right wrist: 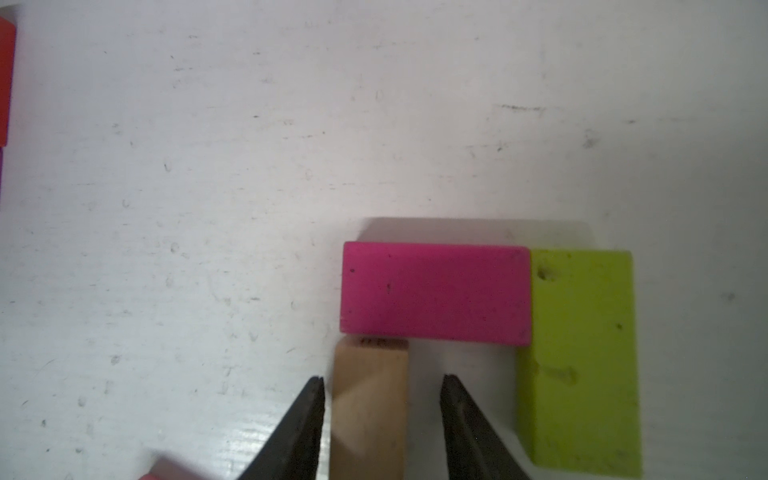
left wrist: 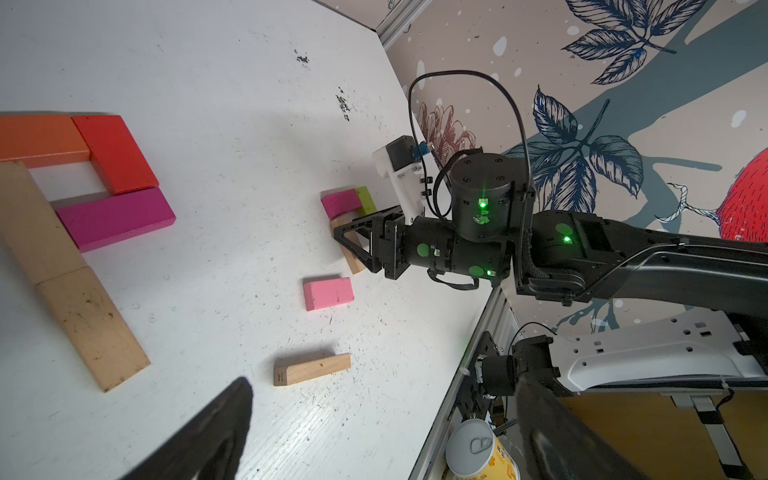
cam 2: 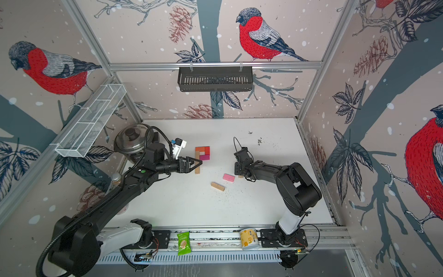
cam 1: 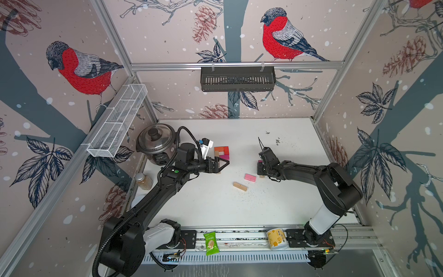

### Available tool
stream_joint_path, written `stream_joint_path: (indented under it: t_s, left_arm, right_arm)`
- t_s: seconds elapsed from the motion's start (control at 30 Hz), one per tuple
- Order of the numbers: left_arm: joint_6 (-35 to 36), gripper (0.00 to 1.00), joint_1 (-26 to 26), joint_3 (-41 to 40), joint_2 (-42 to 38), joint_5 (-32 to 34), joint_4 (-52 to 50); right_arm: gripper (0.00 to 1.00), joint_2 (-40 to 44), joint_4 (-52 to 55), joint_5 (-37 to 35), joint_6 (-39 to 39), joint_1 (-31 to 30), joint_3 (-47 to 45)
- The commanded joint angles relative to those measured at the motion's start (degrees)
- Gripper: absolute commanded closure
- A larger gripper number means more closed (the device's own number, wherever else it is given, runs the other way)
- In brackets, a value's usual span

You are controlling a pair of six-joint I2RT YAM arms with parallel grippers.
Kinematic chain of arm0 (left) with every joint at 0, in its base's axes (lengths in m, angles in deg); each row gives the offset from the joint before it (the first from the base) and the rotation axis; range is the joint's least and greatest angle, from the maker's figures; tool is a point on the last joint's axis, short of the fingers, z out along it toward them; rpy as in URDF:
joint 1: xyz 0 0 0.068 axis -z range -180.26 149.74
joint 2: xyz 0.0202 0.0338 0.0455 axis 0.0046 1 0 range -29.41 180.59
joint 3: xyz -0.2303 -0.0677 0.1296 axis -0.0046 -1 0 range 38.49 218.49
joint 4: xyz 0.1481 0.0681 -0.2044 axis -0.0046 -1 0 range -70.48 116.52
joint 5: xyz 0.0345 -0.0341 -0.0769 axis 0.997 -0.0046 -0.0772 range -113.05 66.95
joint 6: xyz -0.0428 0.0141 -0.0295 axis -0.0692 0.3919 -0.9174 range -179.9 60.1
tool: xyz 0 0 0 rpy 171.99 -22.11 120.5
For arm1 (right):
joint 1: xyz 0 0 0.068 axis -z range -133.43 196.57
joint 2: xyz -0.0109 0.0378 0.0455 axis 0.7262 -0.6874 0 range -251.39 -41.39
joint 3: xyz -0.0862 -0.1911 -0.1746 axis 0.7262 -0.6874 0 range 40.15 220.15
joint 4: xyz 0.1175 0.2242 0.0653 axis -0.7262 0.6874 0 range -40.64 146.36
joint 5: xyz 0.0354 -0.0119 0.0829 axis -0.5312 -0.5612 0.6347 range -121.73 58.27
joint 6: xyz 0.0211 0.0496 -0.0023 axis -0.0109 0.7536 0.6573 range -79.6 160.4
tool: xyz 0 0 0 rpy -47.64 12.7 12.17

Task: Assemble the letter p with building blocks
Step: Adjust the building block at the center of the board.

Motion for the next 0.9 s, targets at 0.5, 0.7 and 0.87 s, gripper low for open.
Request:
stream_joint_path:
  t_s: [0.5, 0.7, 0.87]
  left_arm:
    - [0.1, 0.03, -0.1, 0.0, 0.4, -0.1, 1.4]
    - [0.1, 0.03, -0.1, 0.0, 0.4, -0.1, 1.3]
    - [0.1, 0.03, -0.1, 0.0, 0.6, 0.0, 1.2]
  right_arm:
    - [0.55, -1.2, 1.7, 0.8, 0.4, 0.3, -0.3]
    - [0.55, -1.2, 1.5, 0.8, 0.5, 0.4, -0.4]
    - [0.56, -1.4, 1.3, 0.8, 0.5, 0.4, -0.5]
